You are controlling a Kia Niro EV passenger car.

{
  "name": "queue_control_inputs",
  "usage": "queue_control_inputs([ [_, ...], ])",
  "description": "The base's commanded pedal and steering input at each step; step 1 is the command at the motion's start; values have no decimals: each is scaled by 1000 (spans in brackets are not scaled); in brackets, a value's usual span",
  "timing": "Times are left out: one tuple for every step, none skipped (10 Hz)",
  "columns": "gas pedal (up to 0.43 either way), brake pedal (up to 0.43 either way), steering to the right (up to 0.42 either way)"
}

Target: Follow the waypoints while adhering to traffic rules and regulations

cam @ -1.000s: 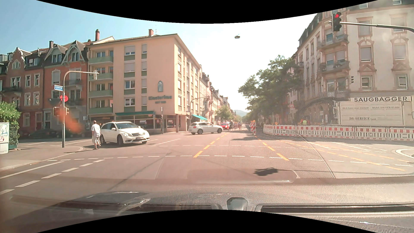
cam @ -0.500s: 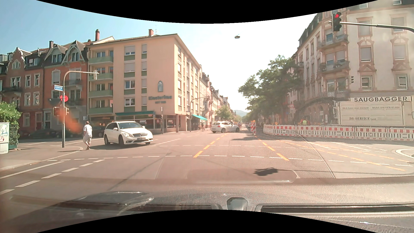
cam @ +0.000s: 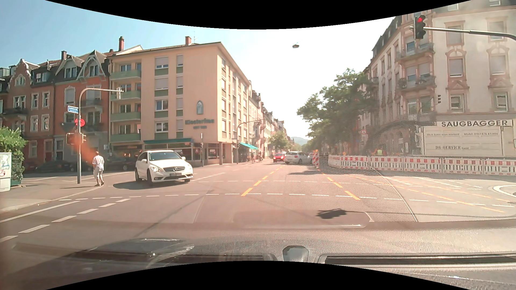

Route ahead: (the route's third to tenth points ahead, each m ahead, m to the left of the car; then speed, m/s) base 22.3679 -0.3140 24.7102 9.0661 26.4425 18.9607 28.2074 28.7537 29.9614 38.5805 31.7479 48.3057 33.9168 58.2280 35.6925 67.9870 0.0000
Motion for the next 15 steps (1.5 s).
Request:
queue_control_inputs([
  [0,238,17],
  [0,238,17],
  [0,238,17],
  [0,238,17],
  [0,238,17],
  [0,238,18],
  [0,238,17],
  [0,238,17],
  [0,238,17],
  [0,238,17],
  [0,238,17],
  [0,238,17],
  [0,238,17],
  [0,238,17],
  [0,238,17],
])
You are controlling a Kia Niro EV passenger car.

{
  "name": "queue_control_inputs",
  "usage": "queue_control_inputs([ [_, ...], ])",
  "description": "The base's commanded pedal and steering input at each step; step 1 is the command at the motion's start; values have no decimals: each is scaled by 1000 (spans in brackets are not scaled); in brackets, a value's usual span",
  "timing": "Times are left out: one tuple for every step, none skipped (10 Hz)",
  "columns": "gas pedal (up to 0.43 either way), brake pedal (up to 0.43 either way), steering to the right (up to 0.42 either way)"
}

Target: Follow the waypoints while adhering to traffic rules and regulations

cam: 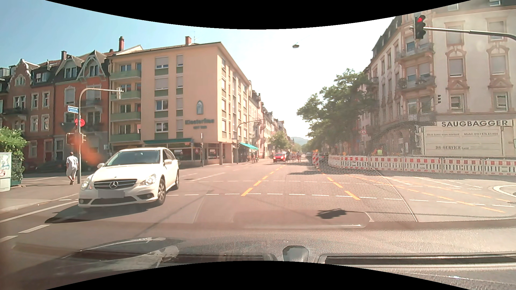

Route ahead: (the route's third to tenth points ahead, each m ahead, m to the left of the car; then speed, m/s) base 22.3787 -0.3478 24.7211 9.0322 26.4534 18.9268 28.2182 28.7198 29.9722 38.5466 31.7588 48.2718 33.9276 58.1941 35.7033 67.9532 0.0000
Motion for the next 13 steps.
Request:
queue_control_inputs([
  [0,238,17],
  [0,238,17],
  [0,238,17],
  [0,238,17],
  [0,238,17],
  [0,238,17],
  [0,238,17],
  [0,238,17],
  [0,238,17],
  [0,238,17],
  [0,238,17],
  [0,238,17],
  [0,238,17],
])
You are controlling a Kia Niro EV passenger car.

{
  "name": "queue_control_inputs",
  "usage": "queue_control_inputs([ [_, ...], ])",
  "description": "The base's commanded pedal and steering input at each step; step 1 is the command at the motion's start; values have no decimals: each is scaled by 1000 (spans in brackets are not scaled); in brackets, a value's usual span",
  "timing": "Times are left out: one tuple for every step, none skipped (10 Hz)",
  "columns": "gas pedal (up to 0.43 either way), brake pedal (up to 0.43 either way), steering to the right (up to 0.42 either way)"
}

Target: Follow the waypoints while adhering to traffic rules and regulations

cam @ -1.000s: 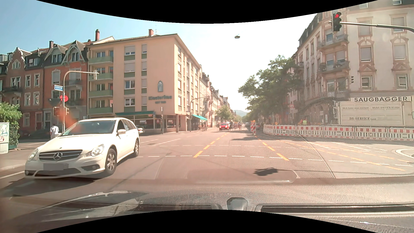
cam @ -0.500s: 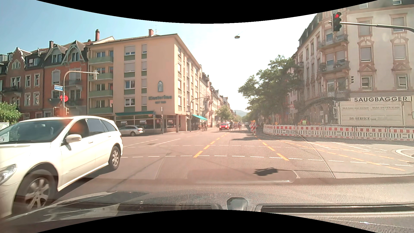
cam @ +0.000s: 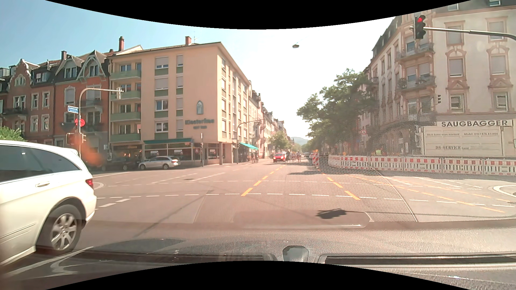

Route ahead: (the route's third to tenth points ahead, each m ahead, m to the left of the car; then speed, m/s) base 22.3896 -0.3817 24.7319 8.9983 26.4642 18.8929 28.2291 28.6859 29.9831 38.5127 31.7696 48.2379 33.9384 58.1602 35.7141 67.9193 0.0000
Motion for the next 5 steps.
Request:
queue_control_inputs([
  [0,238,17],
  [0,238,17],
  [0,238,17],
  [0,238,17],
  [0,238,17],
])
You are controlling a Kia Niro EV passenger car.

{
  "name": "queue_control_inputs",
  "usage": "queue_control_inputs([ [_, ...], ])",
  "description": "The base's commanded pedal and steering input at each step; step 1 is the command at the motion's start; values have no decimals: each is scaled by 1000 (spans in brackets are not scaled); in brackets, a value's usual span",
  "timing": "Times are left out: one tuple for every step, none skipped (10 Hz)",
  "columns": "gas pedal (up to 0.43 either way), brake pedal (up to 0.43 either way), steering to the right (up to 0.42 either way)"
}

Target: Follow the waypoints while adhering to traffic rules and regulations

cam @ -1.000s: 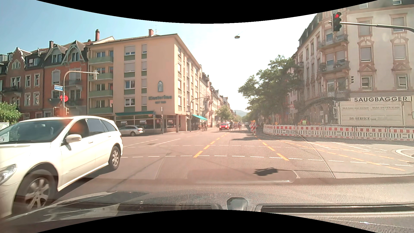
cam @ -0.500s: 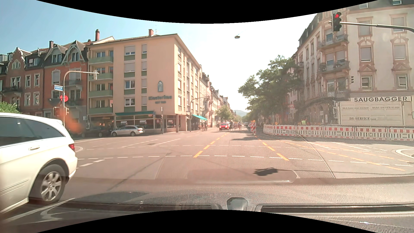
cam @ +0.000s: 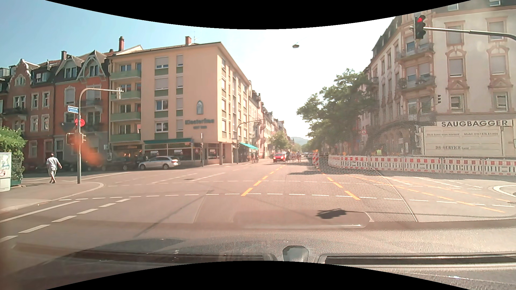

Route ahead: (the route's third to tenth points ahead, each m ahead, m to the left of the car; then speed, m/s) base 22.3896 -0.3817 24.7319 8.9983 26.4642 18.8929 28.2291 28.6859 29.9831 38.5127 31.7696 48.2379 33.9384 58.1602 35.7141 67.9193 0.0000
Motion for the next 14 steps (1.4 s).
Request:
queue_control_inputs([
  [0,238,17],
  [0,238,17],
  [0,238,17],
  [0,238,17],
  [0,238,17],
  [0,244,17],
  [0,238,17],
  [0,238,17],
  [0,238,17],
  [0,238,17],
  [0,238,17],
  [0,238,17],
  [0,238,17],
  [0,238,17],
])
